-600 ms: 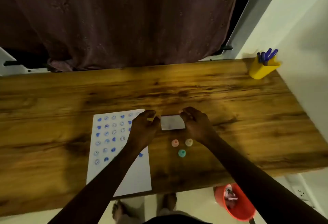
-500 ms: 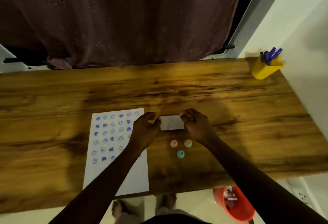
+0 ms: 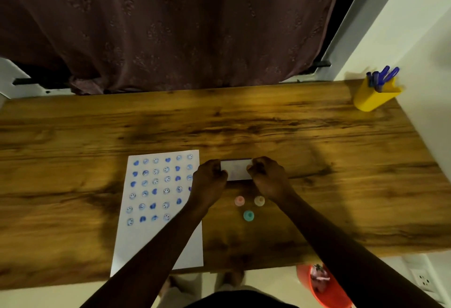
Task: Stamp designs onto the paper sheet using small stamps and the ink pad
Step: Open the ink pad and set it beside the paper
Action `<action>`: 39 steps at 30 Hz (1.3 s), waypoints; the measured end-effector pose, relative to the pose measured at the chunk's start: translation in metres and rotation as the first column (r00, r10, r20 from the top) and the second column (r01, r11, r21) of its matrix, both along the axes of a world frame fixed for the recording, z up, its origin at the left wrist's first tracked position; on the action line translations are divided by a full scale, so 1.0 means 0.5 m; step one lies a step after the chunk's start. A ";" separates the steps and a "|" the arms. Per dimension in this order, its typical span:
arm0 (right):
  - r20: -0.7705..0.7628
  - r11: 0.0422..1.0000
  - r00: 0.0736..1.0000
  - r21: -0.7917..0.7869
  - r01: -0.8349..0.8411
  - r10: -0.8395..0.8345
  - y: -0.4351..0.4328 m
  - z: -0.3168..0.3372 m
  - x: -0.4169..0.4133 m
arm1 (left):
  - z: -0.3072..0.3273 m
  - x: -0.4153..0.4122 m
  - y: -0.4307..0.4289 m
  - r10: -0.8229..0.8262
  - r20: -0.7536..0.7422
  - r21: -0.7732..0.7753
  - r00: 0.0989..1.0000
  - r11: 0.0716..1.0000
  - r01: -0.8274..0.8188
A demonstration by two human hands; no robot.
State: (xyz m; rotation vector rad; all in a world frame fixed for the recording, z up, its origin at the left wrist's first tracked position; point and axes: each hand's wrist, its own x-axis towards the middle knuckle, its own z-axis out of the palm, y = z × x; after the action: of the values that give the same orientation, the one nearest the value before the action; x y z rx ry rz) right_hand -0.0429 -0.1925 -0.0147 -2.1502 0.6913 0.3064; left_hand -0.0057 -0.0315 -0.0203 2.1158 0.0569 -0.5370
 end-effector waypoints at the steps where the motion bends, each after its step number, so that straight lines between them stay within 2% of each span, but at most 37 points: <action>1: 0.005 1.000 1.000 -0.004 0.001 -0.001 0.002 0.003 0.000 | 0.001 0.000 0.002 0.001 0.001 -0.009 1.000 1.000 -0.001; 7: 0.120 1.000 0.993 0.024 -0.018 0.015 0.045 0.047 0.009 | 0.036 0.016 0.052 0.098 0.034 -0.084 0.995 0.992 -0.095; 11: 0.218 0.998 0.976 0.044 -0.038 0.028 0.106 0.091 0.025 | 0.074 0.030 0.124 0.118 0.139 -0.117 0.983 0.988 -0.102; 17: 0.324 0.988 0.936 0.020 -0.152 0.138 0.240 0.137 0.059 | 0.115 0.043 0.281 0.198 0.252 -0.150 0.947 0.975 -0.164; 22: 0.357 0.973 0.910 0.013 -0.232 0.212 0.384 0.139 0.088 | 0.136 0.028 0.429 0.280 0.234 -0.153 0.931 0.956 -0.249; 26: 0.333 0.955 0.904 0.035 -0.295 0.267 0.501 0.118 0.092 | 0.128 0.005 0.545 0.333 0.182 -0.178 0.925 0.937 -0.302; 31: 0.281 0.933 0.900 0.038 -0.358 0.334 0.624 0.065 0.085 | 0.092 -0.014 0.668 0.269 0.277 -0.049 0.922 0.963 -0.266; 36: 0.212 0.928 0.921 0.112 -0.355 0.327 0.707 0.004 0.066 | 0.030 -0.022 0.750 0.254 0.199 0.046 0.947 0.962 -0.268; 39: 0.191 0.932 0.928 0.109 -0.345 0.321 0.734 -0.028 0.052 | 0.002 -0.027 0.775 0.192 0.189 0.080 0.963 0.974 -0.210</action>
State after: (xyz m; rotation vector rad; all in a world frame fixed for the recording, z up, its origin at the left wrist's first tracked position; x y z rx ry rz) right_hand -0.0167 0.1742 -0.0288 -2.1225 0.1953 0.3357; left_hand -0.0193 0.3560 -0.0195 2.2160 0.1975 -0.2239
